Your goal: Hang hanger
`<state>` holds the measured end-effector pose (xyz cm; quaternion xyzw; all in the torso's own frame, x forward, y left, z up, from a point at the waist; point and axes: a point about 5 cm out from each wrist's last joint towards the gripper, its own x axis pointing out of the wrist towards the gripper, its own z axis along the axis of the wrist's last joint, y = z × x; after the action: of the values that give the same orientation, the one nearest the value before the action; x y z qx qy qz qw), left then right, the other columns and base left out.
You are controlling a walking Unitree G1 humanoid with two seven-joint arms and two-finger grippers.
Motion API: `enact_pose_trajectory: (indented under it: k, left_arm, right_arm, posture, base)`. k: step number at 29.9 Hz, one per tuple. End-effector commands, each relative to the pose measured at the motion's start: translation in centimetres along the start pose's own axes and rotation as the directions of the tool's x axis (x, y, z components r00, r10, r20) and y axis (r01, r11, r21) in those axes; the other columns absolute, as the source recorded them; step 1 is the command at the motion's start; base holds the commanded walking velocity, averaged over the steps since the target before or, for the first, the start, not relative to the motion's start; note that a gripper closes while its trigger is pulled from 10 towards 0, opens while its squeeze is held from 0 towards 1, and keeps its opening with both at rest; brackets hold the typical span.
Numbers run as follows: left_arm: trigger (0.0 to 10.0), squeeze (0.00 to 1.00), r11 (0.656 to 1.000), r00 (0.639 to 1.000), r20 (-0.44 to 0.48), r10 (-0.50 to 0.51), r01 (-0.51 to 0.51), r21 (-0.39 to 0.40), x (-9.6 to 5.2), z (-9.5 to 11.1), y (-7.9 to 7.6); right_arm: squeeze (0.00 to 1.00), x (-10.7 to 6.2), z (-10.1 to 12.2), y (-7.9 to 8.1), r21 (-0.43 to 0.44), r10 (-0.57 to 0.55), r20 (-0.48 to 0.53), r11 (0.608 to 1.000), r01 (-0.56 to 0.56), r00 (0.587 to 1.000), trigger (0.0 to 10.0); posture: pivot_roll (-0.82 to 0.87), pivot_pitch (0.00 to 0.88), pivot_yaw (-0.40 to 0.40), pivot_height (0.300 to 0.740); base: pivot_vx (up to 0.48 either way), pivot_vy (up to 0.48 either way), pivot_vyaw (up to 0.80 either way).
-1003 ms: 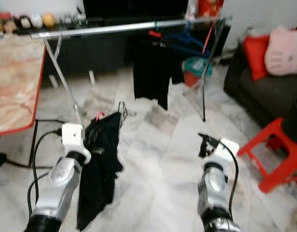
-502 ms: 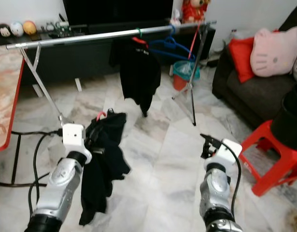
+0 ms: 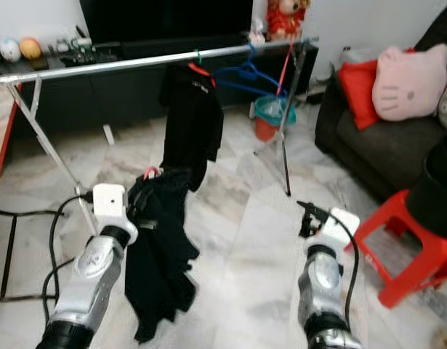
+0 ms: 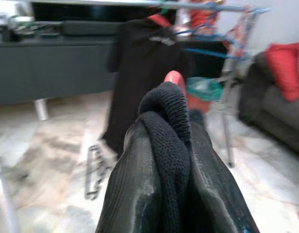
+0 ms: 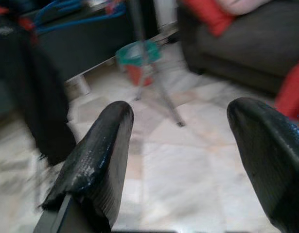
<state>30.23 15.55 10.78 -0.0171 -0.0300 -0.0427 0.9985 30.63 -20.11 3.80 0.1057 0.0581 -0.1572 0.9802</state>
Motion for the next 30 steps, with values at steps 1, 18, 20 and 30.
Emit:
enact_pose_trajectory:
  k: [1, 18, 20, 30]
  left_arm:
    - [10.0, 0.0, 1.0, 0.997, 0.071, 0.005, -0.006, 0.014, 0.5, 1.5, -0.2]
    - [10.0, 0.0, 0.996, 0.991, 0.104, 0.084, -0.086, 0.009, 1.1, 2.1, 0.4]
    - [10.0, 0.0, 0.996, 0.991, 0.106, 0.087, -0.088, 0.009, 1.1, 2.2, 0.4]
    - [10.0, 0.0, 0.995, 0.987, 0.128, 0.098, -0.099, 0.001, 1.5, 2.7, 0.6]
  right_arm:
    - [0.0, 0.0, 0.2, -0.9, -0.016, -0.015, 0.007, 1.0, 0.016, 1.0, 10.0]
    - [0.0, -0.1, -0.1, -0.3, -0.038, 0.027, 0.005, 0.999, -0.027, 1.0, 10.0]
    - [0.0, -0.2, 0.0, -0.2, -0.044, 0.033, 0.009, 0.998, -0.033, 0.999, 10.0]
    - [0.0, -0.3, -0.3, 0.0, -0.039, 0.036, 0.001, 0.999, -0.036, 0.999, 10.0]
  posture:
    - [0.01, 0.018, -0.031, 0.74]
    - [0.01, 0.016, -0.031, 0.74]
    - [0.01, 0.016, -0.031, 0.74]
    - [0.0, 0.017, -0.027, 0.74]
  base:
    - [0.311, 0.0, 0.0]
    - [0.313, 0.0, 0.19]
    - [0.315, 0.0, 0.24]
    - [0.318, 0.0, 0.37]
